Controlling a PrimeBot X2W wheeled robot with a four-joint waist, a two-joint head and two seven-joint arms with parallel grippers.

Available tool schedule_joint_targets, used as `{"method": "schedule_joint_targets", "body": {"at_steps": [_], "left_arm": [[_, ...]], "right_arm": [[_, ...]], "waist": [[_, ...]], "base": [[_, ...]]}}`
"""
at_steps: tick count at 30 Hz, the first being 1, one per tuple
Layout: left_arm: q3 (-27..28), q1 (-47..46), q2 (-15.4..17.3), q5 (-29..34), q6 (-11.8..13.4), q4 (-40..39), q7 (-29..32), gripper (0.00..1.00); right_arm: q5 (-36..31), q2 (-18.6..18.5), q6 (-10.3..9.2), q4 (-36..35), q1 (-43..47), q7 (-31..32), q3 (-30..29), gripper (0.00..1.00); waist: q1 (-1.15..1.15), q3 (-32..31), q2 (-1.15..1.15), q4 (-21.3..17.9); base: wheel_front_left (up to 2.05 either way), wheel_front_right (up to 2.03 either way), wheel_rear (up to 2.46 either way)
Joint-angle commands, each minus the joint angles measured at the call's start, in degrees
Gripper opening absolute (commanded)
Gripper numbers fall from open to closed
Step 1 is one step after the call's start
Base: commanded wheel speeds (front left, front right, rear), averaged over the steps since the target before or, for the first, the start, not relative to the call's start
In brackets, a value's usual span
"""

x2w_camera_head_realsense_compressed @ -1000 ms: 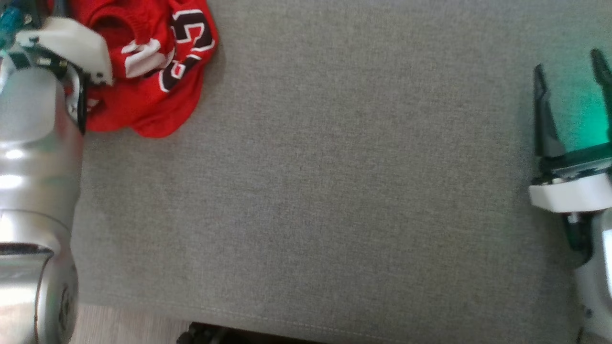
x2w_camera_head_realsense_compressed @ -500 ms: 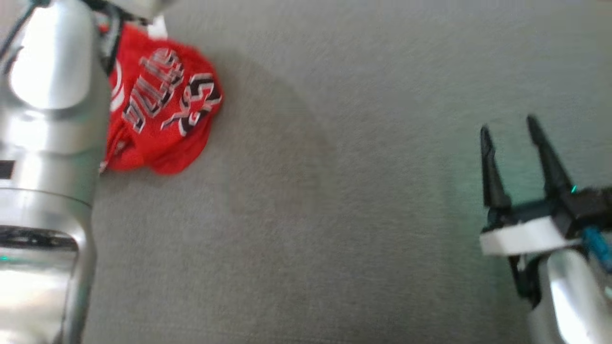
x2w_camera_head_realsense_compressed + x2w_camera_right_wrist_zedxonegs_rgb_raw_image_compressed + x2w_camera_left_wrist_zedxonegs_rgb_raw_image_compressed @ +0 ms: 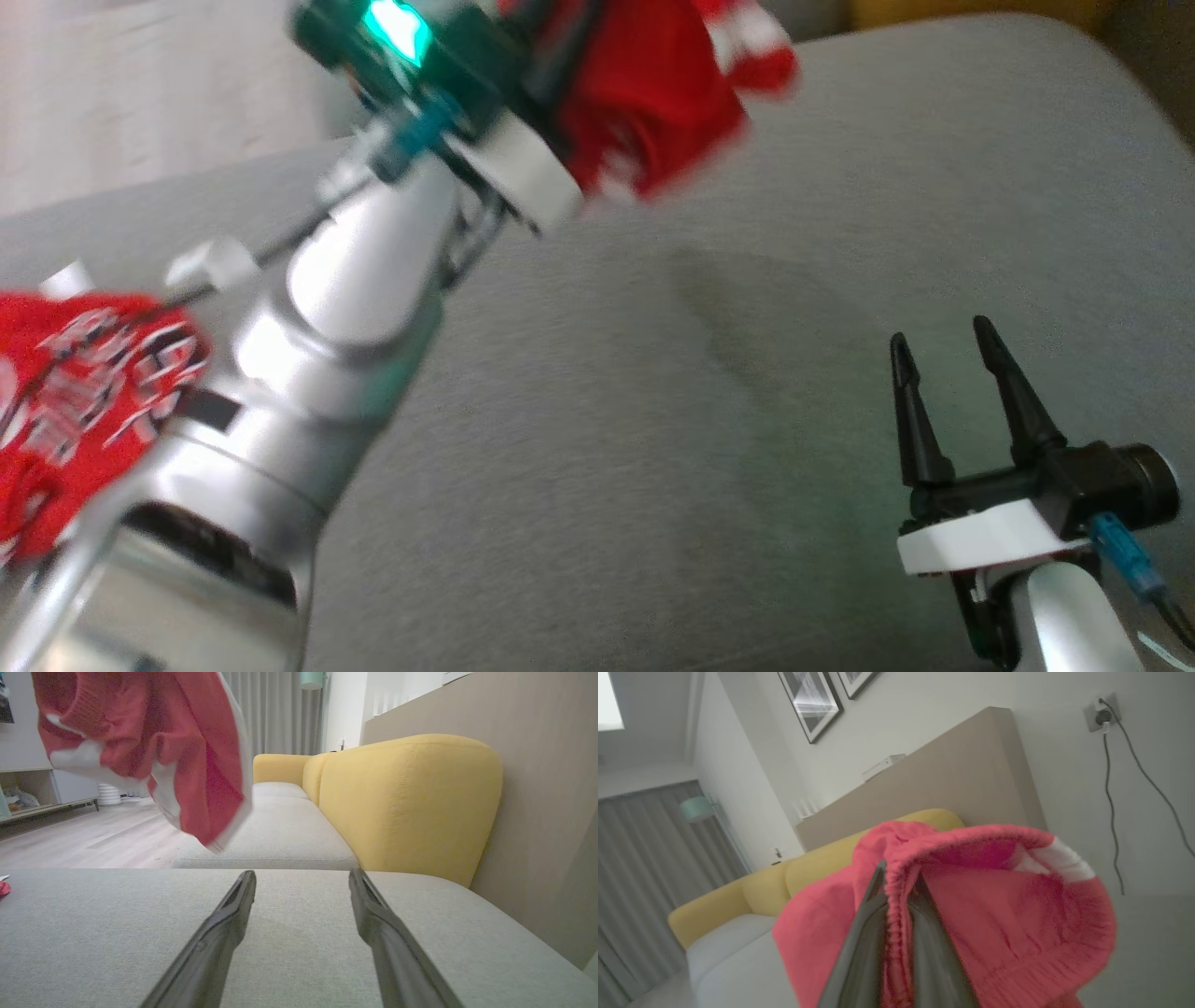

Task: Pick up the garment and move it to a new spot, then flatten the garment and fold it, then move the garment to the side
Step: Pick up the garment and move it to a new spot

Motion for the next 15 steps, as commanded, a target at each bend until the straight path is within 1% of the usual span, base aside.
{"method": "schedule_joint_targets", "body": {"at_steps": [1,4,6,8,9,10,13,15], "left_arm": [[-0.59,-0.85,1.78,-1.48,0.11,-1.6,-0.12,0.0],[-6.64,2.87,1.82,-2.26,0.11,-0.46,-0.17,0.0],[-10.29,5.35,2.46,0.45,0.11,-0.35,-0.2,0.0],[-11.94,8.7,3.09,2.56,0.73,-0.67,-0.21,0.0],[-12.05,10.67,3.37,3.03,1.49,-0.81,-0.22,0.07],[-11.95,12.7,3.67,3.4,2.57,-0.67,-0.22,0.99],[-10.06,18.82,3.67,2.6,5.57,-0.65,-0.22,1.0],[-7.0,23.35,3.07,0.21,7.17,-2.2,-0.23,1.0]], "right_arm": [[0.43,0.13,0.39,-2.11,-1.27,-0.14,1.7,1.0],[1.11,0.2,0.39,-2.25,-1.88,-0.14,2.56,1.0],[2.06,0.22,0.39,-2.3,-2.23,-0.14,3.64,1.0],[2.82,0.23,0.39,-2.09,-2.69,-0.14,4.81,1.0],[3.13,0.23,0.39,-1.97,-2.94,-0.14,5.27,1.0],[3.37,0.23,0.39,-1.83,-3.1,-0.14,5.56,1.0],[3.46,0.24,0.39,-1.39,-2.85,-0.14,5.67,1.0],[3.45,0.24,0.39,-0.95,-1.88,-0.14,5.51,1.0]], "waist": [[0.01,-0.06,0.0,-6.69],[0.01,2.27,0.0,-9.12],[0.01,3.97,0.0,-10.16],[0.01,5.51,0.0,-10.84],[0.01,6.14,0.0,-11.04],[0.01,6.45,0.0,-11.11],[0.01,6.38,0.0,-10.29],[0.01,5.18,0.0,-8.84]], "base": [[0.0,0.0,0.0],[0.0,0.0,0.0],[0.0,0.0,0.0],[0.0,0.0,0.0],[0.0,0.0,0.0],[0.0,0.0,0.0],[0.0,0.0,0.0],[0.0,0.0,0.0]]}}
